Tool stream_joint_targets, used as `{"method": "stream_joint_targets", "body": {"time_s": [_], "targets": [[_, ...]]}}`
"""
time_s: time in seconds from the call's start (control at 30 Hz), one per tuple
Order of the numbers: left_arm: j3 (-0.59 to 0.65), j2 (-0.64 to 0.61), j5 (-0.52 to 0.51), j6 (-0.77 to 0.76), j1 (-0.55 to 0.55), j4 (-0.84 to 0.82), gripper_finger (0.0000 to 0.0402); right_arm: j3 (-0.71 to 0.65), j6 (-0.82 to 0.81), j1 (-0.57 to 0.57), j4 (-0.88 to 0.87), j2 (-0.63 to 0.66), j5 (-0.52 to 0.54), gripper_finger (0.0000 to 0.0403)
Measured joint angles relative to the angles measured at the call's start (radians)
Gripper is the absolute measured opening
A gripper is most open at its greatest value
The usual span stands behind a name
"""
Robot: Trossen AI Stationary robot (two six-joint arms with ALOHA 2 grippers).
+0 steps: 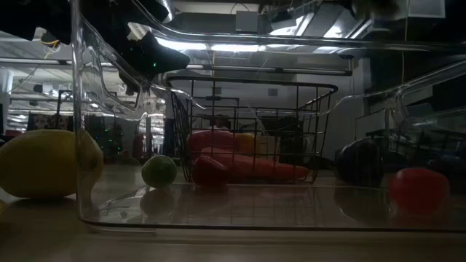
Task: Sort produce into baskets
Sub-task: Put the green mushroom into the transparent bin
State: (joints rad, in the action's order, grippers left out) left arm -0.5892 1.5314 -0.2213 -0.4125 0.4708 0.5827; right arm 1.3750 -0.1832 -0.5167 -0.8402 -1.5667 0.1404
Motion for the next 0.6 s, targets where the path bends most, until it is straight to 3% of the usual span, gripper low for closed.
{"method": "stream_joint_targets", "body": {"time_s": [0.17, 0.6], "targets": [[0.000, 0.000, 0.000, 0.000, 0.000, 0.000, 0.0251, 0.000, 0.086, 0.000, 0.077, -0.012, -0.011, 0.0089], [0.000, 0.000, 0.000, 0.063, 0.000, 0.000, 0.0251, 0.000, 0.087, 0.002, 0.085, -0.016, 0.008, 0.0125]]}}
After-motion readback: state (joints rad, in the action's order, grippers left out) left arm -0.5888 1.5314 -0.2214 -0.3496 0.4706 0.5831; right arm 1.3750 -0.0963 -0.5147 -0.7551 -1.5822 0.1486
